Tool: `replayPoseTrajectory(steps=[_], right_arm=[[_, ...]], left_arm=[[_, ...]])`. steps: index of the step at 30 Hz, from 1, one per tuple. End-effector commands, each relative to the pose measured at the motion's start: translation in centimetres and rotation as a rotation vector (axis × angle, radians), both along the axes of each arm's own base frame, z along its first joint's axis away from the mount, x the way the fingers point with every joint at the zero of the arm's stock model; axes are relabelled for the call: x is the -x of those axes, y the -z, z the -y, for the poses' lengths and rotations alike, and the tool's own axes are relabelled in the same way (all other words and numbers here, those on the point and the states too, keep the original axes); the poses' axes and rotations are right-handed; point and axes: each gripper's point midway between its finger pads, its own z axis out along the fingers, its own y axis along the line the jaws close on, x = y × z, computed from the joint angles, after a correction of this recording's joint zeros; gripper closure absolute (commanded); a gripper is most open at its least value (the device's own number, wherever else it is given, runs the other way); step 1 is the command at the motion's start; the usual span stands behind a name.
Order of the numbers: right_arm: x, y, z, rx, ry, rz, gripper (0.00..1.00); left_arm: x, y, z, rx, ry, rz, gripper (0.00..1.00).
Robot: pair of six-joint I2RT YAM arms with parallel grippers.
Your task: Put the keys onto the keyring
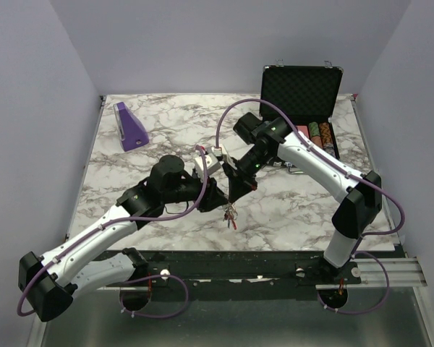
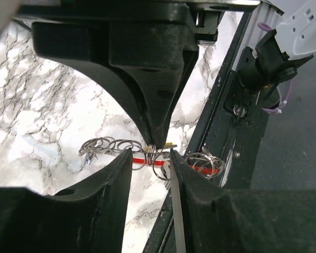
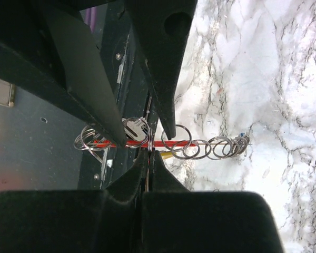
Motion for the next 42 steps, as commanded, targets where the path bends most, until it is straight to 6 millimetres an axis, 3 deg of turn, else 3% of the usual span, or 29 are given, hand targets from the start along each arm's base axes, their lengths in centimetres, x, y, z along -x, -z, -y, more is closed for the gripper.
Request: replayPoseTrajectory(steps=[1, 9, 18, 26, 42], right_arm=[[1.5, -0.9, -1.2, -0.042, -0.031, -0.036, 0.99], [1.7, -1.2, -1.2, -0.059, -0.032, -0.041, 0.99], [1.8, -1.2, -1.2, -0.063, -0.036, -0.043, 0.99], [1.8, -1.2, -1.2, -0.065, -0.043, -0.038, 0.99], [1.8, -1.3, -1.2, -0.070, -0.044, -0.032, 0.99]], left_arm=[[1.3, -0.1, 0.6, 0.042, 0.071, 0.025, 0.57], [1.6, -1.0, -0.1, 0.137, 0.059, 0.138, 0.51], [2.0, -0.2, -1.3, 0.135, 0.071, 0.274, 0.52], [1.7, -0.7, -1.0, 0.172, 0.081, 0.342, 0.54], [1.7, 0.1, -0.3, 0.135, 0.113, 0.289, 0.69]])
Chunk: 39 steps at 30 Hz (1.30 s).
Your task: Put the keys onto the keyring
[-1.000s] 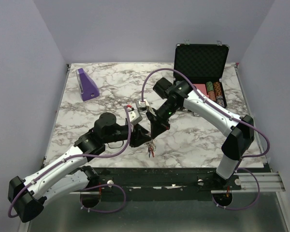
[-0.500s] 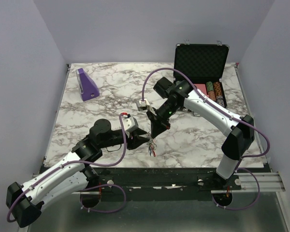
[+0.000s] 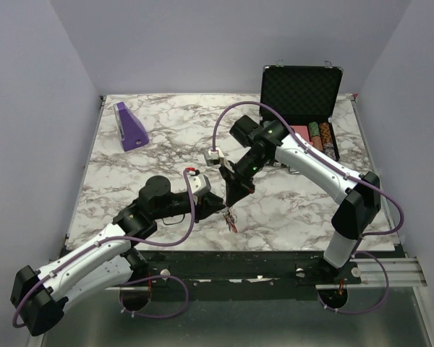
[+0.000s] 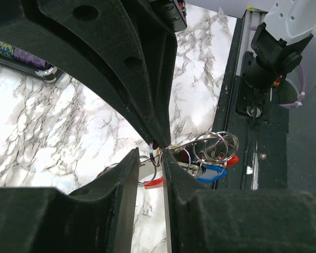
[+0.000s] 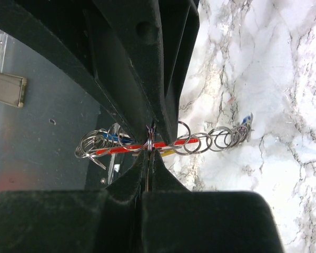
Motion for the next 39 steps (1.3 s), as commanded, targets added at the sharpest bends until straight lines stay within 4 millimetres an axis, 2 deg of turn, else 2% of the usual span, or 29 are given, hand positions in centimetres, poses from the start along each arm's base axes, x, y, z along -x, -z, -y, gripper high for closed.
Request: replayPoseTrajectory(steps=[1, 9, 14, 16, 17, 23, 26, 28, 32, 34, 39], right_arm=[[0.5, -1.1, -0.4, -0.057, -0.017, -0.002, 0.99], [0.5, -1.1, -0.4, -0.056, -0.016, -0.004, 0.99], [0.5, -1.0, -0.4, -0.055, -0.017, -0.004, 0.99], [0.5, -1.0, -0.3, -0.053, -0.016, -0.004, 0.99], [0.4, -1.1, -0.3, -0.056, -0.015, -0.001, 0.99], [0.6, -1.1, -0.3, -0.058, -0.018, -0.001, 0.99], [0.7, -1.3, -0.3, -0.069, -0.020, -0.003, 0.99], [0.9, -1.5, -0.4, -0.082, -0.025, -0.010, 0.91], [1.1, -2.1, -0.6, -0.110, -0.027, -0.022, 0.51], [1.1, -2.5, -0.8, -0.126, -0.026, -0.027, 0.41], [1.1, -3.7, -1.2, -0.173, -0.015, -0.043, 0.39]], left_arm=[[0.5, -0.9, 0.3, 0.001, 0.036, 0.019, 0.71], [0.2, -1.2, 0.5, 0.003, 0.032, 0.014, 0.71], [0.2, -1.2, 0.5, 0.002, 0.031, 0.006, 0.82], [0.3, -1.0, 0.5, 0.000, 0.032, 0.001, 0.91], [0.3, -1.1, 0.5, 0.001, 0.034, 0.003, 1.00], [-0.1, -0.9, 0.2, -0.003, -0.004, -0.010, 1.00], [-0.5, -1.5, -0.2, 0.033, -0.044, 0.018, 1.00], [-0.7, -2.1, -0.4, 0.080, -0.072, 0.034, 1.00], [-0.6, -3.1, -1.1, 0.216, -0.114, 0.066, 1.00], [-0.5, -3.4, -1.4, 0.283, -0.129, 0.079, 1.00], [-0.5, -4.1, -2.2, 0.435, -0.175, 0.074, 1.00]])
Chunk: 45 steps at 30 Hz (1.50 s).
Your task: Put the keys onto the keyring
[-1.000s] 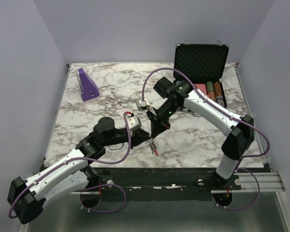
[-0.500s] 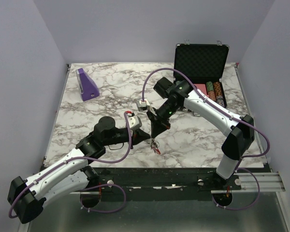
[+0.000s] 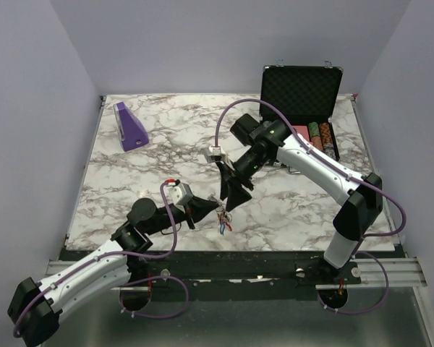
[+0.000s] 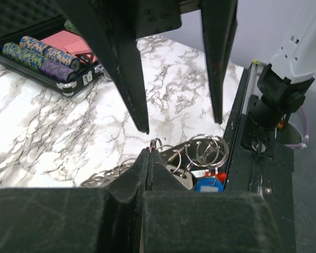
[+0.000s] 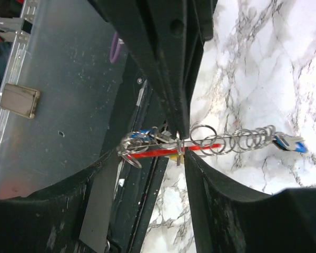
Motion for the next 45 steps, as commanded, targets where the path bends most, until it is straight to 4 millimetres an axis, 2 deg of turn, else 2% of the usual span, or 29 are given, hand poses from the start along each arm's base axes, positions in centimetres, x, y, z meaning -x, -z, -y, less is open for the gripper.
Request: replayPoseTrajectory(steps=[1, 6, 8, 10, 19, 27, 31, 36, 40, 43, 45], right_arm=[[0.4, -2.4, -0.6, -0.095, 0.011, -0.020, 0.39], [-2.4, -3.3, 0.0, -0.128, 0.133, -0.097, 0.39], [-3.7, -2.7, 0.5, -0.119, 0.185, -0.124, 0.39], [-4.1, -1.9, 0.8, -0.113, 0.208, -0.137, 0.39], [-3.0, -1.1, 0.0, -0.149, 0.232, -0.308, 0.47], [-3.1, -0.7, -0.4, -0.144, 0.247, -0.375, 0.57], [-2.6, -0.9, -0.5, -0.149, 0.237, -0.378, 0.57], [-1.6, 0.1, -0.6, -0.134, 0.271, -0.367, 0.53], [-1.8, 0.7, -0.5, -0.121, 0.302, -0.361, 0.53], [-1.7, 0.6, -0.6, -0.120, 0.307, -0.394, 0.55], [-1.6, 0.6, -0.6, -0.120, 0.306, -0.409, 0.60]], left_arm=[[-0.6, -4.6, -0.8, 0.257, -0.071, 0.063, 1.00], [-0.7, -4.3, -1.2, 0.325, -0.090, 0.049, 1.00], [-0.7, -3.9, -1.3, 0.334, -0.095, 0.040, 1.00], [-0.7, -3.5, -1.5, 0.346, -0.102, 0.038, 1.00], [-0.7, -2.6, -1.9, 0.377, -0.115, 0.050, 1.00], [-0.1, -2.6, -1.0, 0.347, -0.050, 0.086, 1.00], [0.0, -2.0, -0.7, 0.326, -0.037, 0.084, 1.00], [0.0, -1.6, -0.7, 0.311, -0.036, 0.090, 1.00], [0.2, -1.3, -0.8, 0.309, -0.031, 0.086, 1.00], [0.3, -1.0, -0.8, 0.307, -0.027, 0.082, 1.00], [0.4, -0.9, -0.9, 0.307, -0.030, 0.082, 1.00]])
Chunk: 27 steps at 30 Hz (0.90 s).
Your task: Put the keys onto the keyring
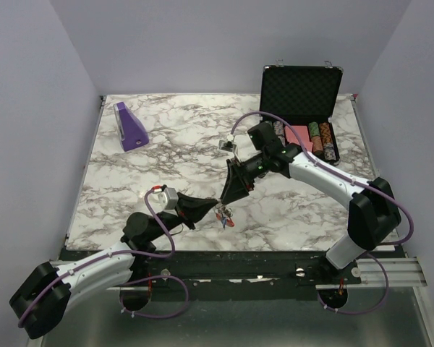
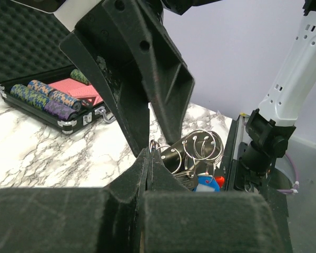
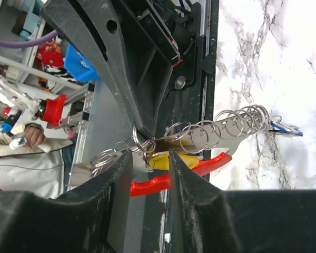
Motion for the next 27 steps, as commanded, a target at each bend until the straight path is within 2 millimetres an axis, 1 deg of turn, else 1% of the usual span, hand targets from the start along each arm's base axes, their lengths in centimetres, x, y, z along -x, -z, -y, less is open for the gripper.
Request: replayPoseTrajectory(steps=[1, 5, 7, 12, 22, 26, 27], right_arm=[[0.1, -0.6, -0.2, -0.015, 0.018, -0.013, 0.64], [0.2, -0.7, -0.2, -0.019, 0.015, -0.023, 0.79], [0.3, -0.6, -0.2, -0.019, 0.015, -0.034, 0.84], [0.7, -0.5, -0.2, -0.028, 0.009, -0.065, 0.90], [2.1, -0.3, -0.7, -0.055, -0.022, -0.170, 0.92], [2.7, -0.3, -0.8, -0.064, -0.033, -0.219, 0.91], [2.7, -0.4, -0.9, -0.066, -0.033, -0.228, 0.88]], left_arm=[[0.9, -0.1, -0.4, 0.023, 0.021, 0.047, 1.00], [0.9, -0.1, -0.5, 0.024, 0.015, 0.049, 1.00], [0.9, -0.3, -0.6, 0.033, 0.010, 0.056, 1.00], [0.7, -1.0, -1.0, 0.060, -0.014, 0.070, 1.00], [0.4, -2.5, -1.4, 0.114, -0.042, 0.089, 1.00], [0.3, -2.6, -1.4, 0.125, -0.041, 0.088, 1.00], [0.3, -2.7, -1.4, 0.130, -0.040, 0.089, 1.00]])
